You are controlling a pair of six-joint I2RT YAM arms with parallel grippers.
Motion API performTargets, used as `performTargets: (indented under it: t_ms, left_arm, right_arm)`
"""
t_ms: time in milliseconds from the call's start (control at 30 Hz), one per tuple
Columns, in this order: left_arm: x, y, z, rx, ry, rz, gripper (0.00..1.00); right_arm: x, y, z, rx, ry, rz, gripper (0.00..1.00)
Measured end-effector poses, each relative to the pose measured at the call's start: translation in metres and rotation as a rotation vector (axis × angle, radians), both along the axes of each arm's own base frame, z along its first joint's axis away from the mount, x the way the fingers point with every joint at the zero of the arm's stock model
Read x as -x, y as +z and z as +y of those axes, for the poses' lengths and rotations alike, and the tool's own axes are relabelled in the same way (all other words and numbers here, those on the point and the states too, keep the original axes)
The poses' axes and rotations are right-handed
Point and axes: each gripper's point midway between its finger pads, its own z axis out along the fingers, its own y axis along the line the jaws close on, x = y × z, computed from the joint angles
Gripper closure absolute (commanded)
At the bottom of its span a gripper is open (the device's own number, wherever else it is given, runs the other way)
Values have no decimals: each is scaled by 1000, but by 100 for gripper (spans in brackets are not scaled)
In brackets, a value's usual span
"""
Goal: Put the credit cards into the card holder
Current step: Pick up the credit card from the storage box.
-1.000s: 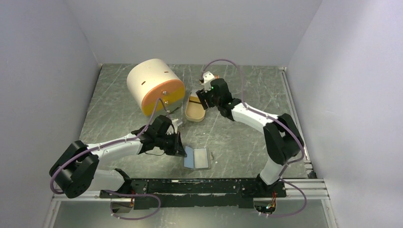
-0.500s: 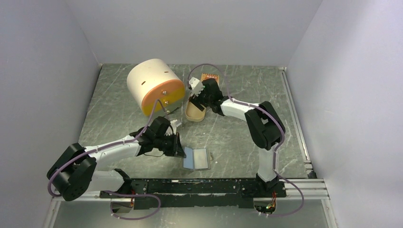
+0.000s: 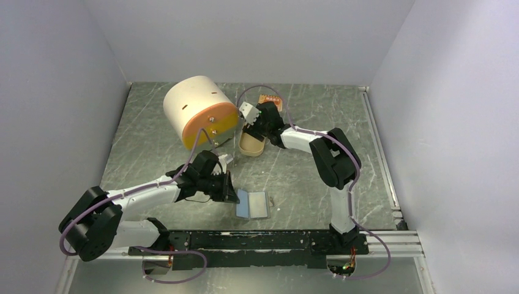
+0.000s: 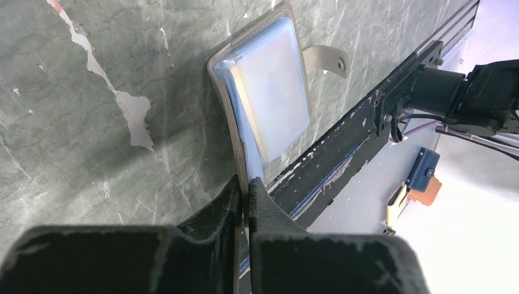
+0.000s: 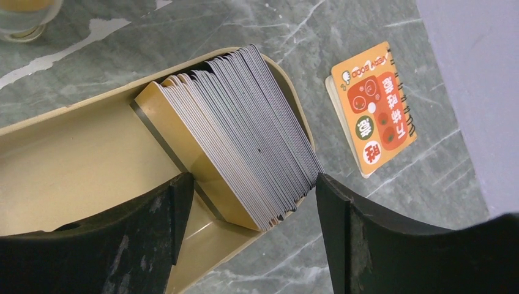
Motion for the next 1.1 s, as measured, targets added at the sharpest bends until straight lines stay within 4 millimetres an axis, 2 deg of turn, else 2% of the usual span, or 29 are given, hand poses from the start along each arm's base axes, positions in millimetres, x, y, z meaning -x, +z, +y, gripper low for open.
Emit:
performTargets:
  t_ms: [500,733,933,1100]
  left_arm:
    - [1,-2,0,3,8,9,91]
    - [1,-1,0,5,7,8,91]
    - [3,-3,1,5,6,10,91]
    - [3,-2,1,6,6,10,91]
  right_arm:
    - [-6,6,1,-3,-8,-21,36]
    - [-6,19,4,-27,1,-35,41]
    - [-5,25,7,-41,16,-40,49]
    - [-3,23,7,-46,30,-28,60]
